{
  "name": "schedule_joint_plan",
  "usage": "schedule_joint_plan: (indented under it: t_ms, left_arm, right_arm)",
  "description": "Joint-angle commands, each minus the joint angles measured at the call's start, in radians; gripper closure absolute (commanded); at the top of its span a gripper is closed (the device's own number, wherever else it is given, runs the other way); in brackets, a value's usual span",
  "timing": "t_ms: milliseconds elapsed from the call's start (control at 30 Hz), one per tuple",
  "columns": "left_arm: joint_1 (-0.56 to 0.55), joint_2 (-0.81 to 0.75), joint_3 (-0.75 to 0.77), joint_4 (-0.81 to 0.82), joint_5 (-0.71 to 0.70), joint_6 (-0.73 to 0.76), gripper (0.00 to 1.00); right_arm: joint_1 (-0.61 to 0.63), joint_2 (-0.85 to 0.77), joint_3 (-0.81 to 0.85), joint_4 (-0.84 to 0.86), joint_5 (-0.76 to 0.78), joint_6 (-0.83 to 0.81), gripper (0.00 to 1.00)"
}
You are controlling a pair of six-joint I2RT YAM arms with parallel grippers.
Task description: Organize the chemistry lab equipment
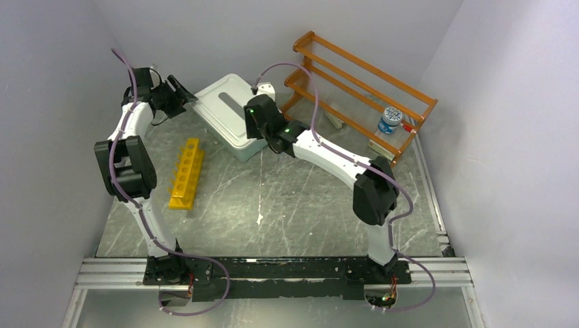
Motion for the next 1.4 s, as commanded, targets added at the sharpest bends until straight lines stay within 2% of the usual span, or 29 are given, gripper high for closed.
schedule_joint_plan:
  t_ms: [0, 200, 433, 633, 800, 867, 933, 1067, 1167, 1367]
  left_arm:
    - [0.009, 0.033, 0.011, 0.007, 0.014, 0.024, 0.32]
    - [0.009, 0.079, 0.028, -0.037, -0.025, 0.016, 0.44]
    - [0.009, 0.113, 0.055, -0.102, -0.074, 0.005, 0.49]
    - [0.009, 0.128, 0.077, -0.096, -0.039, 0.013, 0.48]
    - [0.008, 0.129, 0.111, -0.100, 0.013, 0.054, 0.39]
    - [0.004, 0.111, 0.099, -0.071, 0.031, 0.066, 0.34]
    - [0.003, 0.099, 0.095, -0.054, 0.061, 0.070, 0.32]
    - [-0.006, 0.094, 0.112, -0.060, 0.075, 0.085, 0.26]
    - [-0.010, 0.090, 0.126, -0.082, 0.055, 0.095, 0.23]
    - [-0.010, 0.036, 0.167, -0.137, 0.022, 0.121, 0.22]
  right_arm:
    - [-0.017, -0.073, -0.060, 0.023, -0.025, 0.024, 0.52]
    - [-0.024, -0.066, -0.102, 0.000, -0.023, 0.043, 0.59]
    - [-0.034, -0.053, -0.119, -0.020, -0.032, 0.048, 0.64]
    - [-0.042, -0.014, -0.090, -0.016, -0.051, 0.039, 0.65]
    - [-0.044, -0.013, -0.096, 0.029, -0.039, 0.037, 0.64]
    - [-0.044, -0.038, -0.118, 0.067, -0.053, 0.025, 0.61]
    - [-0.044, -0.058, -0.127, 0.087, -0.059, 0.017, 0.50]
    - [-0.045, -0.096, -0.142, 0.107, -0.051, 0.016, 0.40]
    - [-0.053, -0.100, -0.149, 0.126, -0.053, 0.021, 0.36]
    - [-0.057, -0.016, -0.078, 0.054, -0.022, 0.035, 0.36]
